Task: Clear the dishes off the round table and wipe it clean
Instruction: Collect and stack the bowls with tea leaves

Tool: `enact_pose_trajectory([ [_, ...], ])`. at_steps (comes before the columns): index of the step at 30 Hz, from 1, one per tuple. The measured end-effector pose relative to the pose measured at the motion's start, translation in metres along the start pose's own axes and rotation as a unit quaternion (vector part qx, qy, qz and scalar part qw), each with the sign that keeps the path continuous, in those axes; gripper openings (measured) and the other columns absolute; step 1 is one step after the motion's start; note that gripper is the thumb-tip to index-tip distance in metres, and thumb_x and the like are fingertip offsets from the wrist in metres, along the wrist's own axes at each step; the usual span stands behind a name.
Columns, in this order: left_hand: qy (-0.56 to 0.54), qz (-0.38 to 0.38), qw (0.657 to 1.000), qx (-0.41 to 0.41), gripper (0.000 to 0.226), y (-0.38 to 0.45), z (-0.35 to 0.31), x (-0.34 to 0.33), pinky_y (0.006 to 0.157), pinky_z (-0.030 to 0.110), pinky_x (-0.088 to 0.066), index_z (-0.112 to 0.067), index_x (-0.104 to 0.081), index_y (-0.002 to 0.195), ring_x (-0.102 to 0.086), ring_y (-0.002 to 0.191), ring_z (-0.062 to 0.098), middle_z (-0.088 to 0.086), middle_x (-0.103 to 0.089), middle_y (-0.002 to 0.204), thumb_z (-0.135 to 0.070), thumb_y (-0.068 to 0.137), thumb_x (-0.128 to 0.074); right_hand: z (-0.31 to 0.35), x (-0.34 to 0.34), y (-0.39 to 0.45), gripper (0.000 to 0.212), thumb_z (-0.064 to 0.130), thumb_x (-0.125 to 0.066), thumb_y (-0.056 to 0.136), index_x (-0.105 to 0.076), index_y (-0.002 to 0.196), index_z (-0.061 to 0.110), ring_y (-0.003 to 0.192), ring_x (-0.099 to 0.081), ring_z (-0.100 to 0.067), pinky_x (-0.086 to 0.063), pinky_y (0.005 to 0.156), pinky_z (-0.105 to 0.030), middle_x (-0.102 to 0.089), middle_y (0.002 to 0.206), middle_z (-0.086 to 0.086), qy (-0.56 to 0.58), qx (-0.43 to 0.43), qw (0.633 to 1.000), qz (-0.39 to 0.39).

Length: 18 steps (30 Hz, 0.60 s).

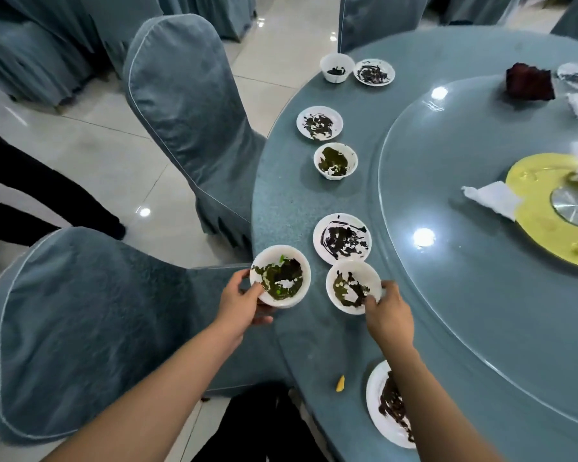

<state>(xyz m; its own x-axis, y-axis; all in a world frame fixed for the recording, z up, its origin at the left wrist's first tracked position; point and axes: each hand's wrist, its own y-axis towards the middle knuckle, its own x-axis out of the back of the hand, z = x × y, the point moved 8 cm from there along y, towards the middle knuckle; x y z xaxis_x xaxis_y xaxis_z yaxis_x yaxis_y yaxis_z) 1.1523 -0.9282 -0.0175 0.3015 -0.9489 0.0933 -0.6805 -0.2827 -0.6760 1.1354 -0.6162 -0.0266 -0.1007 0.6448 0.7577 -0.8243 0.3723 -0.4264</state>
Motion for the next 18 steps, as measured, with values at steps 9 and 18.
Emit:
enact_pose_trajectory([
  [9,-0.023,0.021,0.999,-0.010,0.027,0.080,-0.058,-0.027,0.045,0.032,-0.058,-0.029,-0.054,0.121,-0.073,0.060,0.026,0.012,-0.071,0.101,-0.011,0.101,-0.055,0.036,0.032,0.024,0.009,0.022,-0.054,0.098,-0.057,0.106,0.022,0.074,-0.061,-0.018,-0.038,0.062,-0.033,-0.067,0.078,0.005,0.089,0.019,0.995,-0.035],
  [18,-0.049,0.085,0.995,0.014,0.027,0.121,-0.090,-0.036,0.049,0.035,-0.059,-0.026,-0.055,0.124,-0.075,0.074,0.034,0.009,-0.078,0.087,-0.020,0.100,-0.062,0.168,0.027,0.078,0.012,0.027,-0.056,0.096,-0.059,0.108,0.029,0.073,-0.066,-0.018,-0.052,0.068,-0.036,-0.067,0.074,0.006,0.146,0.116,0.982,-0.010],
])
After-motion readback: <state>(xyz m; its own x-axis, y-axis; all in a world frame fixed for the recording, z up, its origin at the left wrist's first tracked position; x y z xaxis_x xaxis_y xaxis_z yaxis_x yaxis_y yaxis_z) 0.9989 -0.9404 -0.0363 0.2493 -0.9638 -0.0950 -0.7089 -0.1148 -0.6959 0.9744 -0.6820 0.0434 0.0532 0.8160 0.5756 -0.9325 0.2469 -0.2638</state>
